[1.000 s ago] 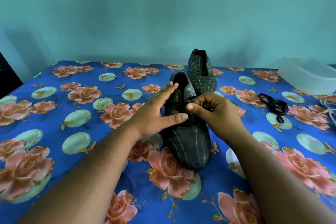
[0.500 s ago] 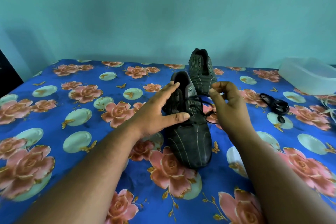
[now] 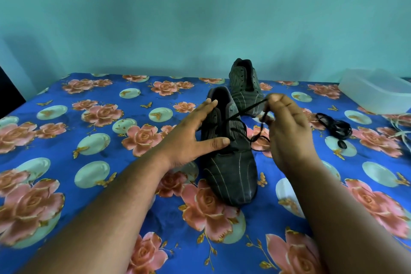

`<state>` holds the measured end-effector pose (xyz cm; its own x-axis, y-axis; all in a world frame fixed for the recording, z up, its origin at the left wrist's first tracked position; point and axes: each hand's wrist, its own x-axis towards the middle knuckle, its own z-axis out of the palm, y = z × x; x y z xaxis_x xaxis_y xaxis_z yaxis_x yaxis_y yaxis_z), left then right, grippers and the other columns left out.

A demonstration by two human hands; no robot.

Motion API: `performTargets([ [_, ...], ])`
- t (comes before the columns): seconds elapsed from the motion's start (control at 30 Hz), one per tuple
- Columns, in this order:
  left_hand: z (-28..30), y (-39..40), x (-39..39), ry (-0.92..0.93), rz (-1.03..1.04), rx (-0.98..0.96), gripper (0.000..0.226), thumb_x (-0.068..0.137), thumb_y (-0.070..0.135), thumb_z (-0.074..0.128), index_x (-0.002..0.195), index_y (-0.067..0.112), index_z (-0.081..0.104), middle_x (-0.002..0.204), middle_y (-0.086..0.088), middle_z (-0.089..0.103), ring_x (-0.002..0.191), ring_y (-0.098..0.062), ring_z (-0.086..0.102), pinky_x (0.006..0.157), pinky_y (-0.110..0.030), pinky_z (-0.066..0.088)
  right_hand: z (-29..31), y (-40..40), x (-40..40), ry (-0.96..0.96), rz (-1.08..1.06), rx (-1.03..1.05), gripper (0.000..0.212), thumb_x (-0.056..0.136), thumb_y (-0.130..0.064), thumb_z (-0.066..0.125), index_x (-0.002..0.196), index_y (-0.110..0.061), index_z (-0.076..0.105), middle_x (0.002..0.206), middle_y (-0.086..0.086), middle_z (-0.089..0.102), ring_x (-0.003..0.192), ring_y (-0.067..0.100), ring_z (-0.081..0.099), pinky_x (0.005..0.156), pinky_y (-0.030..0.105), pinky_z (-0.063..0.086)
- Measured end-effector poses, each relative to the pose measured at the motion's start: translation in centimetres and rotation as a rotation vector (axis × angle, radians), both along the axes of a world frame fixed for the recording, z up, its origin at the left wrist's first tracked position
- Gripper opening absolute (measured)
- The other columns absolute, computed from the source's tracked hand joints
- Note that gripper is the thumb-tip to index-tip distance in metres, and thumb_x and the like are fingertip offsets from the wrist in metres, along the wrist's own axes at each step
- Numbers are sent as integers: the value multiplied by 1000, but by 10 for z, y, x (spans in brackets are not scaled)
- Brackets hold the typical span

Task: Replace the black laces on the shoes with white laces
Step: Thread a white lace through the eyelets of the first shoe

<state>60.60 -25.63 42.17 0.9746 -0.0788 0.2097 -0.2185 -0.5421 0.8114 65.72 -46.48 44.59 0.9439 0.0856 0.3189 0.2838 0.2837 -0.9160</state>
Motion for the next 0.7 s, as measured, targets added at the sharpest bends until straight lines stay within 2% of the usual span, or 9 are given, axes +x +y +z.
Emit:
performTargets([
  [0.07, 0, 0, 0, -1, -1, 3, 100, 75, 59, 71, 160, 38, 23, 168, 18, 12, 151, 8, 7, 111, -2, 14, 7, -5, 2, 42, -150, 101, 24, 103, -13, 51, 81, -18, 56, 69, -12, 56, 66, 6, 52, 66, 19, 46],
  [0.13, 0, -1, 0, 5, -3, -2, 100, 76, 58, 71, 160, 38, 22, 168, 19, 11, 151, 8, 7, 111, -1, 14, 4, -12, 9, 48, -271, -77, 22, 102, -16, 52, 80, -18, 54, 71, -8, 49, 63, 9, 45, 59, 19, 42],
  [0.2, 0, 0, 0, 14, -6, -4, 100, 76, 58, 71, 160, 39, 21, 168, 20, 10, 152, 6, 7, 115, -7, 15, -7, -14, 17, 21, -290, -326, 14, 98, -25, 58, 86, -18, 58, 71, -9, 49, 61, 11, 49, 56, 25, 49],
  [0.27, -1, 0, -1, 17, -7, -9, 100, 76, 58, 71, 160, 40, 21, 168, 20, 10, 152, 6, 6, 116, -10, 15, -14, -11, 19, -85, -288, -525, 15, 88, -45, 62, 92, -30, 62, 86, -13, 59, 85, 19, 60, 78, 44, 56],
  [0.33, -2, 0, 0, 16, -6, -16, 99, 76, 58, 72, 160, 40, 22, 168, 20, 10, 152, 8, 5, 111, -2, 14, -21, -8, 17, -278, -235, -654, 25, 83, -59, 61, 98, -38, 63, 102, -15, 61, 105, 16, 55, 94, 35, 46],
  [0.43, -3, 1, 1, 12, 0, -12, 98, 77, 56, 72, 160, 39, 22, 168, 19, 11, 152, 7, 4, 106, 5, 12, -26, 1, 10, -413, -119, -753, 26, 82, -63, 63, 102, -45, 63, 108, -20, 58, 114, 12, 48, 98, 24, 37],
  [0.57, -2, 0, 2, 12, 3, -8, 98, 76, 57, 71, 160, 39, 23, 169, 19, 11, 153, 6, 5, 107, 4, 13, -26, 4, 10, -516, -120, -757, 9, 90, -45, 68, 90, -47, 59, 100, -18, 61, 110, 19, 53, 100, 28, 36],
  [0.63, -2, 0, 2, 13, 2, -3, 99, 75, 58, 71, 160, 39, 23, 169, 19, 11, 153, 5, 5, 117, -8, 13, -22, 2, 9, -554, -82, -695, 13, 94, -37, 66, 87, -44, 58, 95, -16, 63, 104, 16, 57, 97, 22, 34],
  [0.7, -2, 1, 2, 17, 7, 13, 100, 74, 60, 71, 160, 40, 23, 169, 19, 11, 153, 5, 5, 123, -23, 13, -18, 0, 6, -485, 7, -535, 12, 98, -33, 62, 87, -37, 60, 85, -18, 60, 86, 6, 55, 83, 24, 39],
])
